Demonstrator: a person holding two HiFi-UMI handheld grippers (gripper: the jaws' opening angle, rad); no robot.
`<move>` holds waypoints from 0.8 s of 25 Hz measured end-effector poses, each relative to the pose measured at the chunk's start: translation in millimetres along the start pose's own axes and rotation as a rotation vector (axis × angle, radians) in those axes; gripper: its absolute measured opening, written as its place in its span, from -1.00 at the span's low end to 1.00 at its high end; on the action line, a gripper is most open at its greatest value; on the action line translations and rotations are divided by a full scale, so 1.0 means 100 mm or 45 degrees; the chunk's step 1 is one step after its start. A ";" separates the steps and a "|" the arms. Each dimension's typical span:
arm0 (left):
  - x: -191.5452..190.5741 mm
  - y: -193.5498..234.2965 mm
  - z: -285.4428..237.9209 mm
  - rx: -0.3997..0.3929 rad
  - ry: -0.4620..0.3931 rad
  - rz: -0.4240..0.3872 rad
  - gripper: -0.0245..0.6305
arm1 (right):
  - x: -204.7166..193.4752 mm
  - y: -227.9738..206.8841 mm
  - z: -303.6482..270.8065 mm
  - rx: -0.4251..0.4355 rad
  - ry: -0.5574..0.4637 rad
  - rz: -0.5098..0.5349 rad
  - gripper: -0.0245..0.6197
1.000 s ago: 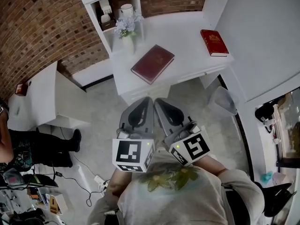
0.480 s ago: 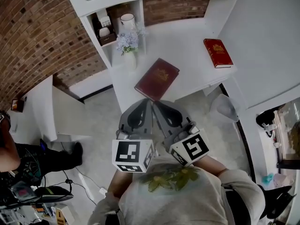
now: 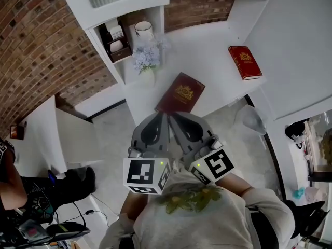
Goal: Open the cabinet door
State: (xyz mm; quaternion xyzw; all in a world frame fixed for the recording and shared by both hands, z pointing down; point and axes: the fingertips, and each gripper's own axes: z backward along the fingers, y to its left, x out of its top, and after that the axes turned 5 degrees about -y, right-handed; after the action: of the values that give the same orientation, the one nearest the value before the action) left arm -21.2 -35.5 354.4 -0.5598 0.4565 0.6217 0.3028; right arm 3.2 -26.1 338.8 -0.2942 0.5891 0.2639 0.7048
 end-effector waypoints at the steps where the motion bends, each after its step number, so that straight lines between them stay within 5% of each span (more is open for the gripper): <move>1: -0.02 0.03 -0.04 -0.006 0.005 0.008 -0.90 | -0.01 -0.03 -0.04 -0.001 0.002 -0.001 -0.85; 20: 0.24 0.39 -0.94 -0.026 0.002 -0.063 -0.90 | 0.05 -0.86 -0.91 0.099 0.037 -0.082 -0.84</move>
State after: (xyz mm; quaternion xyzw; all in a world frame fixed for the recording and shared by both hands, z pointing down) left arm -21.2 -139.3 344.1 -0.5745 0.4362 0.6183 0.3120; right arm 4.6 -151.4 330.7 -0.2893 0.5994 0.2135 0.7152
